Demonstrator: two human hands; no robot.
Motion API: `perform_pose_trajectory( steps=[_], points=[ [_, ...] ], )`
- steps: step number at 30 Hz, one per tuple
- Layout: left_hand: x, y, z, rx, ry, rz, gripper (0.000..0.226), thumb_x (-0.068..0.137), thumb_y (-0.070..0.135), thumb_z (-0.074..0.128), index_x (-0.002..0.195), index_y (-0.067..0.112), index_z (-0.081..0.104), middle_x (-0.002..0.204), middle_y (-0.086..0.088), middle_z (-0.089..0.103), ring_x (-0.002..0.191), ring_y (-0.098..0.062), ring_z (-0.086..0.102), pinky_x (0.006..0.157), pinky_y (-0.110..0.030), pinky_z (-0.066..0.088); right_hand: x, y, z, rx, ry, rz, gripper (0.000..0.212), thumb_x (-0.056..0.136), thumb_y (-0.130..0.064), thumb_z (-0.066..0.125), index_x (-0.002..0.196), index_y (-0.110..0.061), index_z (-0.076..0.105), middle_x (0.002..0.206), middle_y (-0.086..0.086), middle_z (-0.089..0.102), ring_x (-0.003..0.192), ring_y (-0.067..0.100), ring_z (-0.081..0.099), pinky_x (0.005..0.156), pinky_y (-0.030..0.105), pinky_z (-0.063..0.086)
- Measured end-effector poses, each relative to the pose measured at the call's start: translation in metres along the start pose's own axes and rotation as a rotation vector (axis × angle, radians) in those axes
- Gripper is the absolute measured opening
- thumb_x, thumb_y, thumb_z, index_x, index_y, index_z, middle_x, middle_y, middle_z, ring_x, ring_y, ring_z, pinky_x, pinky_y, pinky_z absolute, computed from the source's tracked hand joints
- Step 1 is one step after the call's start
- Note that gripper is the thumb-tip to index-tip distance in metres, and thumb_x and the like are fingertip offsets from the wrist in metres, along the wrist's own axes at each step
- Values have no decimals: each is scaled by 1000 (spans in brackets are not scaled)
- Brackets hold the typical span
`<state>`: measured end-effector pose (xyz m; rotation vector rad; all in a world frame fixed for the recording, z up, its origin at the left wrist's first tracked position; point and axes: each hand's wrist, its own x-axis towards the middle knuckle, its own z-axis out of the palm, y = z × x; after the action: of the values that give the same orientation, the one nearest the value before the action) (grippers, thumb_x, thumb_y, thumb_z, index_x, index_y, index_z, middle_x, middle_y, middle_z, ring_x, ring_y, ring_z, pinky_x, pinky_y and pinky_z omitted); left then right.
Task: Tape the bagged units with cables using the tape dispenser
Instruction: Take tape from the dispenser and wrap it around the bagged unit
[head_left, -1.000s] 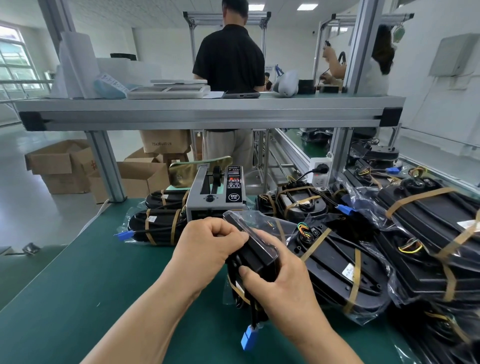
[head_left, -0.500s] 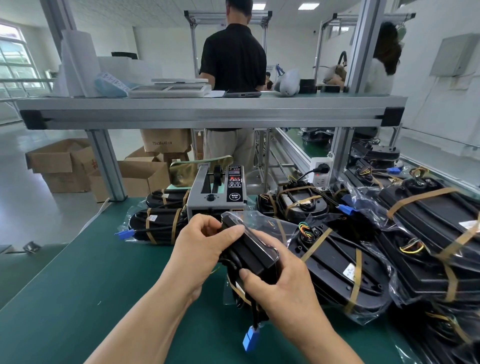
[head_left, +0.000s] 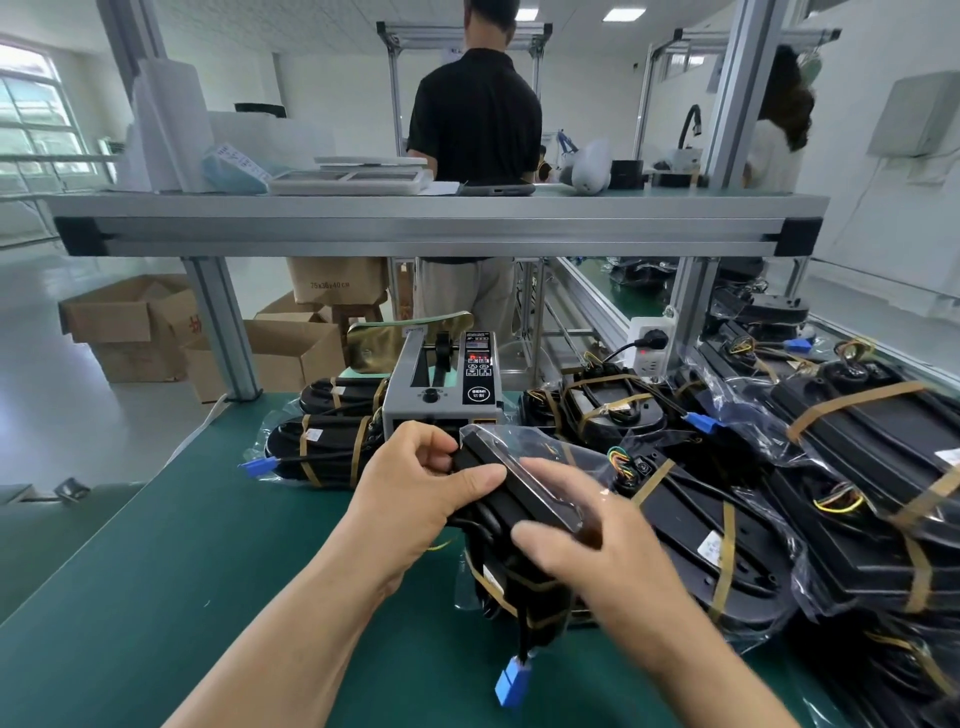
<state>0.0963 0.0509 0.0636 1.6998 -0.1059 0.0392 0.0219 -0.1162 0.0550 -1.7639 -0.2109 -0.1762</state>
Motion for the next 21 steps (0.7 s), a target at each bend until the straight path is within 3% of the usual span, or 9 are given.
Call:
perform_pose_trajectory(
  steps=[2,4,7,9,11,14,16,18,21],
  points=[
    [-1,-3,0,-12,15,8,44,66,24,92,97,21,61,95,-4,61,80,-13,58,71,-29,52,9,-11,-12,-23,-49,69,47,59,-58,71,103,-43,70,107,-26,72,102,-5,67,87,18,54],
    [-4,-5,2,-31,18,28,37,71,21,87,98,22,61,91,-1,61,76,-9,58,67,-23,50,20,-23,-20,-138,-97,158,51,61,-59,74,104,-31,73,106,-15,75,104,6,70,93,31,56],
    [-10,-7,7,-84,3,39,33,75,16,85,98,23,63,87,0,63,73,-9,59,66,-22,51,34,-33,-23,-203,-163,225,23,78,-31,82,97,-21,75,93,6,78,89,27,76,87,47,60],
    [-12,-5,12,-66,24,60,28,77,13,82,95,25,64,85,2,63,73,-10,59,72,-29,56,40,-33,-22,-189,-173,229,16,79,-19,83,92,-16,75,89,13,77,86,34,75,86,51,60],
    [-11,0,13,1,81,118,27,79,12,80,91,29,64,83,5,64,72,-8,59,78,-34,58,43,-29,-20,-138,-160,195,15,80,-15,83,93,-15,75,90,14,77,85,34,75,84,51,60],
    [-4,12,8,81,101,239,33,77,15,81,86,40,62,83,10,66,71,-4,61,72,-25,57,44,-12,-12,51,-23,43,23,83,-12,79,103,-23,74,98,10,77,92,31,75,86,52,60],
    [-4,16,8,122,56,283,45,73,12,82,87,48,59,86,18,65,74,-2,63,71,-20,57,40,7,-3,242,54,-37,34,81,-11,74,109,-28,72,108,9,76,102,29,72,87,46,60],
    [-10,8,12,141,24,271,52,71,3,81,87,48,58,87,20,64,77,-3,63,76,-24,58,33,27,7,400,97,-47,40,81,-3,72,113,-26,70,113,11,74,109,29,70,86,37,59],
    [-25,-16,15,157,2,236,51,72,-1,79,86,44,58,87,17,63,78,-5,63,78,-28,58,18,54,19,510,136,18,40,77,-4,72,111,-24,69,114,14,73,111,32,68,88,39,57]
  ],
)
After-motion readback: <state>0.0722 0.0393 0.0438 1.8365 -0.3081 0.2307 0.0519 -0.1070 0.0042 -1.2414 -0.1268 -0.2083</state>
